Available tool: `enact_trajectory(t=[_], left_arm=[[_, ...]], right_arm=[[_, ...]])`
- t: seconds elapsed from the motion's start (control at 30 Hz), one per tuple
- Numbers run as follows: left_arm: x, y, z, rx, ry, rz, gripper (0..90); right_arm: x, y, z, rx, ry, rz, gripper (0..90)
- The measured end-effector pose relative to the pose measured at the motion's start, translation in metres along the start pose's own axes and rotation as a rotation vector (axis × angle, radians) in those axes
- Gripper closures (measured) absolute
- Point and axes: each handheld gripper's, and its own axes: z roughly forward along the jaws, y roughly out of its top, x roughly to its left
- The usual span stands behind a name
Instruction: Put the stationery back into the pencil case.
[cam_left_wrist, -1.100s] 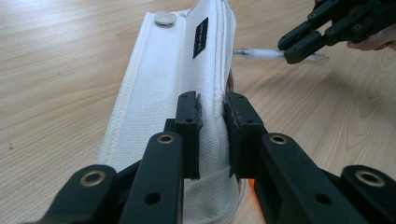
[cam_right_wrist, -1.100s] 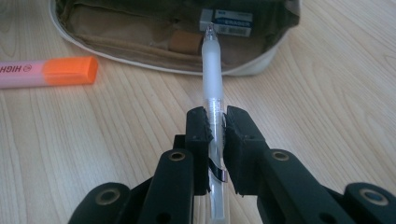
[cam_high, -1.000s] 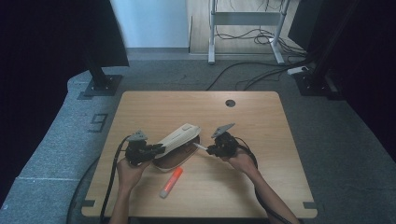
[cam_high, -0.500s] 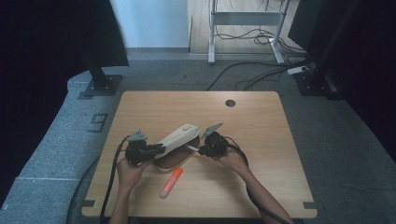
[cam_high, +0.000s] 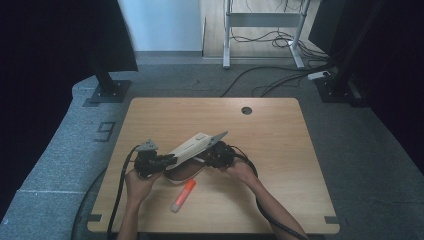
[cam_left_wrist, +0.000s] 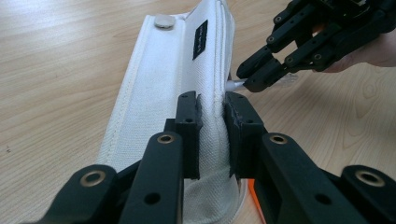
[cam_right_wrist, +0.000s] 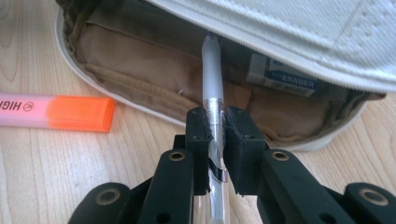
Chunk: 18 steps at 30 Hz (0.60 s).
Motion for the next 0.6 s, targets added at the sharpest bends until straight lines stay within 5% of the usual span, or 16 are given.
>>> enact_trajectory(t=[0.6], left_arm=[[-0.001, 0.000, 0.001, 0.001, -0.013, 0.002, 76.7]], right_arm=[[0.002, 0.017, 0.020, -0.004, -0.013, -0.014, 78.0]])
